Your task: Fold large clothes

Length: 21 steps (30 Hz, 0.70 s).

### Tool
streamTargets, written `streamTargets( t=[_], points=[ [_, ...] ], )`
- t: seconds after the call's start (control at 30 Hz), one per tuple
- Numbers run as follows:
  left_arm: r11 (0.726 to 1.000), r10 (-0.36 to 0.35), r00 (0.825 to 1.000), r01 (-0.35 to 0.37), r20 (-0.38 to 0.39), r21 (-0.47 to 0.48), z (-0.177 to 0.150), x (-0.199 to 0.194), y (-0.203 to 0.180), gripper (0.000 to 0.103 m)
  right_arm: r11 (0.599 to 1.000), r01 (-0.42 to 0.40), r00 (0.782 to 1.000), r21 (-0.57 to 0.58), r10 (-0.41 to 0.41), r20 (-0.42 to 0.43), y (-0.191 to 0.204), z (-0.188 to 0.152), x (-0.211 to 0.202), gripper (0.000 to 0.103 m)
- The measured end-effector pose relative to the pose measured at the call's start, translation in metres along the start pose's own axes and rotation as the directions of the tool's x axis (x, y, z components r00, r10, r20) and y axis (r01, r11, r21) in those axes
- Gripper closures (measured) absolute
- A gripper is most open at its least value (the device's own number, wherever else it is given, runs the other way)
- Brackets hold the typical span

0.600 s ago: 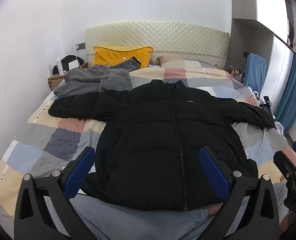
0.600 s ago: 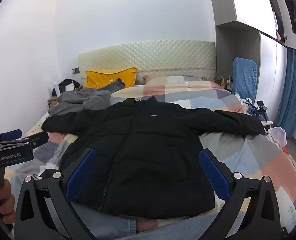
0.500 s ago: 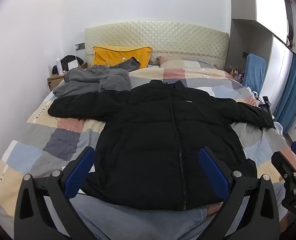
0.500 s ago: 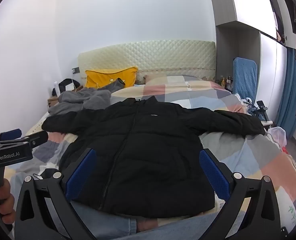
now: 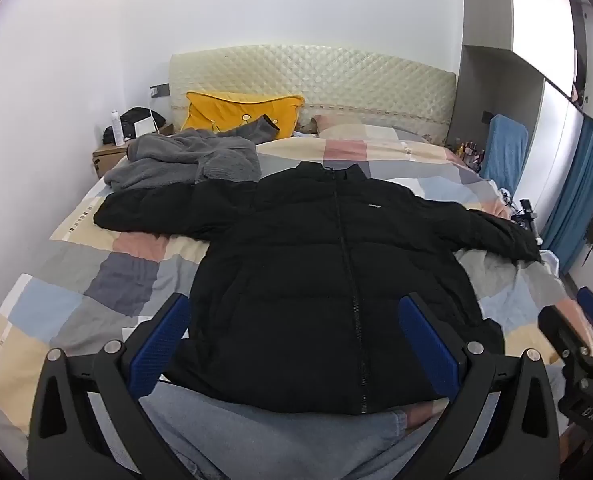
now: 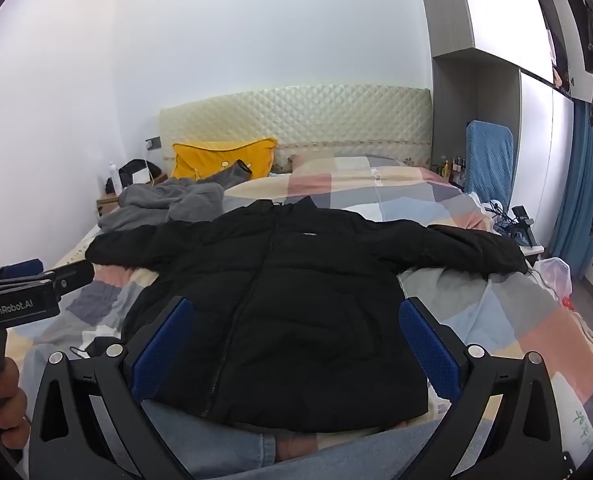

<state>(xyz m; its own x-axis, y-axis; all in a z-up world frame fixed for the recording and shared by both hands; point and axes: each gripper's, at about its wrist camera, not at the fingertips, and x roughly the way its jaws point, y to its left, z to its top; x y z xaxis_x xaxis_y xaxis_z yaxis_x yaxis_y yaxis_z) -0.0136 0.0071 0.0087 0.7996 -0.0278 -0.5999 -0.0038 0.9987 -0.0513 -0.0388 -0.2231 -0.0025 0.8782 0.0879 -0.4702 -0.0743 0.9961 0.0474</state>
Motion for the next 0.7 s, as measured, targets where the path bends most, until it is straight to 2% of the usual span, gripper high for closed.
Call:
streamTargets(
  t=[0.23,0.7],
  points=[
    [1.000,-0.007,1.000,0.007,0.013,-0.008,-0.002,-0.011,0.005,0.000,1.000,-0.002,1.000,-0.010,0.002,0.019,0.007,0.000,-0.012,0.000],
    [1.000,0.000,1.000,0.000,0.016,-0.017,-0.005,-0.019,0.013,0.000,1.000,0.007,1.000,-0.008,-0.007,0.006,0.011,0.003,-0.017,0.000]
  ],
)
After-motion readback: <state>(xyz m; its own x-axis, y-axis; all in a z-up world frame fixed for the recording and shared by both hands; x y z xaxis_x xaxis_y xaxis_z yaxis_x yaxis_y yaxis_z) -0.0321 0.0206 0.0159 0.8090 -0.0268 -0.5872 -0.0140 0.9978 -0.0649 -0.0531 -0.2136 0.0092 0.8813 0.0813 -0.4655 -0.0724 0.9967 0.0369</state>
